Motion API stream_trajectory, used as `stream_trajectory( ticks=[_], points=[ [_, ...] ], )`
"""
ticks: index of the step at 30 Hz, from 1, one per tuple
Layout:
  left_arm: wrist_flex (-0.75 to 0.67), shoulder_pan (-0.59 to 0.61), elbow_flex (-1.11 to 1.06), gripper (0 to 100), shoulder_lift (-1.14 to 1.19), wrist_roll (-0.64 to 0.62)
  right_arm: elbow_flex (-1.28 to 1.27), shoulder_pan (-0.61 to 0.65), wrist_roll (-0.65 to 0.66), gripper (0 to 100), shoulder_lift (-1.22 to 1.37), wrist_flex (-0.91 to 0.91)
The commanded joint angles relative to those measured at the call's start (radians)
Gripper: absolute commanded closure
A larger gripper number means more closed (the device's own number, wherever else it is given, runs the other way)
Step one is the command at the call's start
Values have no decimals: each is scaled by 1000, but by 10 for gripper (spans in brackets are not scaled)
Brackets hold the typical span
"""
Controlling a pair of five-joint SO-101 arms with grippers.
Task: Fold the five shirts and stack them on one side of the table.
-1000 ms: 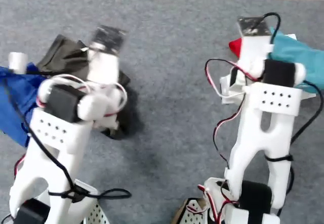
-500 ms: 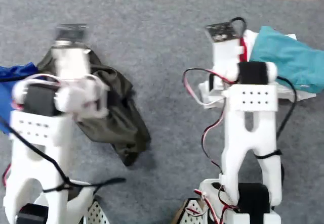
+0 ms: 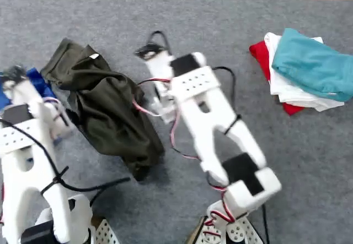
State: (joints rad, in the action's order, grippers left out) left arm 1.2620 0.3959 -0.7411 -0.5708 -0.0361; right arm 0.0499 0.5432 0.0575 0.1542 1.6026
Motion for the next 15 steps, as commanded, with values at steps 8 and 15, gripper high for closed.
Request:
stream_trajectory(
  ticks=[8,15],
  points=[
    [-132,-129,-172,967,-22,-3,389,177,0,648,285,15],
    [-25,-61,-167,981,-24,2,693,189,-48,648,509,15]
  ],
)
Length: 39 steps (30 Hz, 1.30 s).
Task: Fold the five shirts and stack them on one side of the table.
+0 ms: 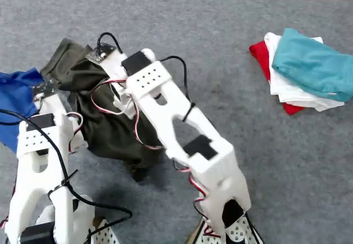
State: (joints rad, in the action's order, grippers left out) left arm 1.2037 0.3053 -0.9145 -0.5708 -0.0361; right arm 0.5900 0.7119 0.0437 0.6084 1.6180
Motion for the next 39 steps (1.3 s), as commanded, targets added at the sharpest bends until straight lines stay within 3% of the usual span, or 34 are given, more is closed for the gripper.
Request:
stream_trajectory(
  ticks=[1,6,10,13,17,20,30,35,39],
  points=[
    [43,38,5,981,-24,2,203,30,-43,648,90,0],
    [100,52,2,981,-24,81,469,87,-55,648,271,-8],
    [107,143,8,981,-24,110,671,96,-55,653,438,-44],
    [106,239,12,981,-24,135,802,96,-55,747,556,-34],
    [106,316,12,981,-24,180,974,94,-55,994,665,28],
    [106,330,11,981,-24,181,1087,94,-49,955,700,129],
    [71,330,35,981,-24,176,1044,48,-51,995,509,170],
    [71,331,72,981,-24,176,1021,-41,-49,995,375,172],
    [71,330,92,981,-24,176,817,-148,-49,995,217,172]
  ],
)
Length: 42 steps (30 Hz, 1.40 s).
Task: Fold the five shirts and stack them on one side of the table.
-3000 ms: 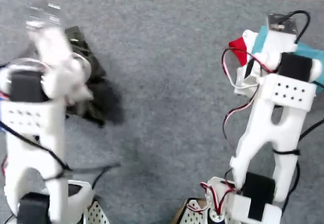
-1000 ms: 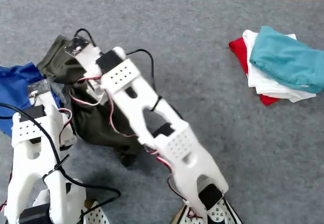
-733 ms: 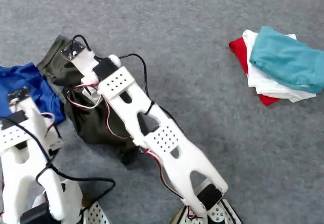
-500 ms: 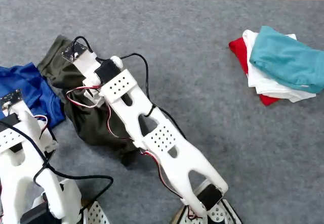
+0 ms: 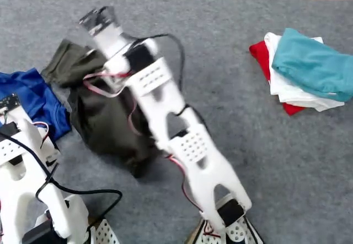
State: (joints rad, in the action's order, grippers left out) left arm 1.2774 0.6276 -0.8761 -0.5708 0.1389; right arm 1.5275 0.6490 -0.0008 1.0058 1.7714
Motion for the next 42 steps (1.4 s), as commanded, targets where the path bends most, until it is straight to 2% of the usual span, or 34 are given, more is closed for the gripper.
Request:
stream_trajectory(
  ticks=[1,8,14,18,23,29,33,36,42],
  points=[
    [-3,8,54,981,-24,2,-202,-111,-3,995,-234,18],
    [-11,-8,71,981,-22,0,-858,-217,94,994,-673,17],
    [-6,-121,123,980,-22,0,-1236,-315,169,994,-967,3],
    [-9,-222,169,979,-15,-3,-1406,-404,230,994,-1106,5],
    [-57,-379,193,979,-15,-72,-1612,-503,305,994,-1254,6],
    [-129,-606,193,971,-13,-152,-1831,-550,345,994,-1403,0],
    [-138,-764,195,850,-15,-236,-1966,-570,342,994,-1481,-81],
    [-199,-812,176,775,-12,-325,-2049,-593,342,994,-1520,-144],
    [-341,-891,114,757,2,-373,-2134,-650,348,993,-1532,-169]
  ],
)
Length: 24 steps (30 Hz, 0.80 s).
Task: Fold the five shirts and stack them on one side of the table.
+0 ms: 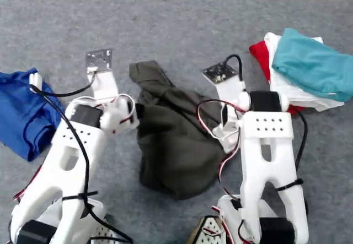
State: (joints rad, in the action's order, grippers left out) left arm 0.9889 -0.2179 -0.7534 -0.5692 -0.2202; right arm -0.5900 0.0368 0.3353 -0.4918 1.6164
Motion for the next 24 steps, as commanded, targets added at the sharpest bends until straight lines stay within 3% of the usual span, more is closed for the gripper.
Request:
stream_trajectory(
  ticks=[1,6,12,18,24],
  points=[
    [-64,-63,-20,758,16,-14,-22,-45,12,993,-36,-14],
    [-75,-100,-46,788,193,-9,-28,-53,8,993,-41,-34],
    [-43,-94,17,988,369,-6,-27,-53,6,993,-41,-49],
    [98,-92,98,981,383,2,-27,-54,-75,991,-35,-83],
    [244,-64,184,981,381,110,-24,-53,-129,797,-36,-84]
  ],
)
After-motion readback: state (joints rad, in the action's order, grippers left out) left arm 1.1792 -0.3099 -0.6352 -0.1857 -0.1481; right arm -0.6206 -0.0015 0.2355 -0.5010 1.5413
